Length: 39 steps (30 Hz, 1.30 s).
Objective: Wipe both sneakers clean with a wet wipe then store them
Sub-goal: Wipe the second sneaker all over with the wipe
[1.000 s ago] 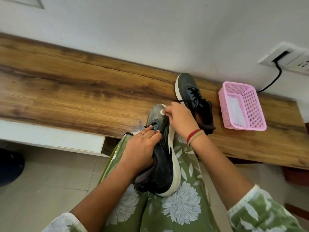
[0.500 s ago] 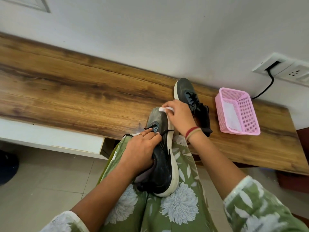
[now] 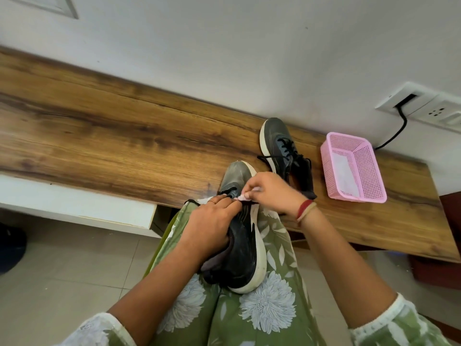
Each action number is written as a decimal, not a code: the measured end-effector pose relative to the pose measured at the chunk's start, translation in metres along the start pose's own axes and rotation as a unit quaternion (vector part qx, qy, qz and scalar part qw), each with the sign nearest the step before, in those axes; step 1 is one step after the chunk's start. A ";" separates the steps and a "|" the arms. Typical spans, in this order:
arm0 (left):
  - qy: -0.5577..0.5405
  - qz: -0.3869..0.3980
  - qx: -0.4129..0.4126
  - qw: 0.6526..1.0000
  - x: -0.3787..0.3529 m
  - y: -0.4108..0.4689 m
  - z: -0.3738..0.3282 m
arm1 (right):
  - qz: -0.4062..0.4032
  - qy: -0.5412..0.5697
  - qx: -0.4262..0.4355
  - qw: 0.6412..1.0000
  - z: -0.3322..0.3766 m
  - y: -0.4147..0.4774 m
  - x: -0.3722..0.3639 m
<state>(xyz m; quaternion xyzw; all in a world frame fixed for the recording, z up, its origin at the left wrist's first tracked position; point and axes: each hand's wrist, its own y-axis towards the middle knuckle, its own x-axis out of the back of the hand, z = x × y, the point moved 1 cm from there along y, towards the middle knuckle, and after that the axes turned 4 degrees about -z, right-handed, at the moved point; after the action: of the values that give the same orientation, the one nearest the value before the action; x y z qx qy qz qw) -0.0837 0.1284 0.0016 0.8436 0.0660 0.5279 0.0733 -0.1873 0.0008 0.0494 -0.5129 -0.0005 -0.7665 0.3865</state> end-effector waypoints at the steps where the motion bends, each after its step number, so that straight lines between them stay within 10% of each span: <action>1: -0.001 -0.001 0.003 1.000 0.000 0.000 0.001 | -0.020 0.120 -0.030 0.992 -0.003 0.000 0.006; 5: -0.006 -0.004 0.001 1.000 -0.001 0.001 0.000 | -0.283 0.195 -0.076 0.936 -0.026 0.020 0.015; 16: 0.010 0.002 0.008 1.000 -0.003 -0.002 0.000 | -0.161 -0.204 0.112 0.959 -0.011 0.033 -0.018; 23: 0.012 0.000 0.007 1.000 -0.002 -0.004 -0.003 | -0.097 -0.181 0.073 0.976 -0.002 0.018 -0.013; 28: 0.004 -0.011 0.021 1.000 -0.001 -0.005 -0.001 | -0.003 0.115 0.017 0.993 -0.015 -0.001 0.015; 31: -0.003 -0.022 0.027 0.999 -0.004 -0.006 0.001 | -0.173 0.465 -0.081 0.865 -0.040 -0.004 0.020; 33: -0.011 -0.030 0.034 0.999 -0.004 -0.008 0.001 | -0.242 0.497 -0.129 0.823 -0.055 0.004 0.017; 39: 0.035 -0.045 0.067 0.996 -0.001 -0.015 -0.001 | -0.218 0.439 -0.102 0.866 -0.039 0.046 -0.003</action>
<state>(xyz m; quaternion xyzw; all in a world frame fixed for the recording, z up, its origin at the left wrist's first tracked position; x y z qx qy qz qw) -0.0854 0.1433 -0.0021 0.8236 0.1420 0.5478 0.0381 -0.1902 -0.0451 0.0109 -0.1468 0.1355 -0.9731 0.1150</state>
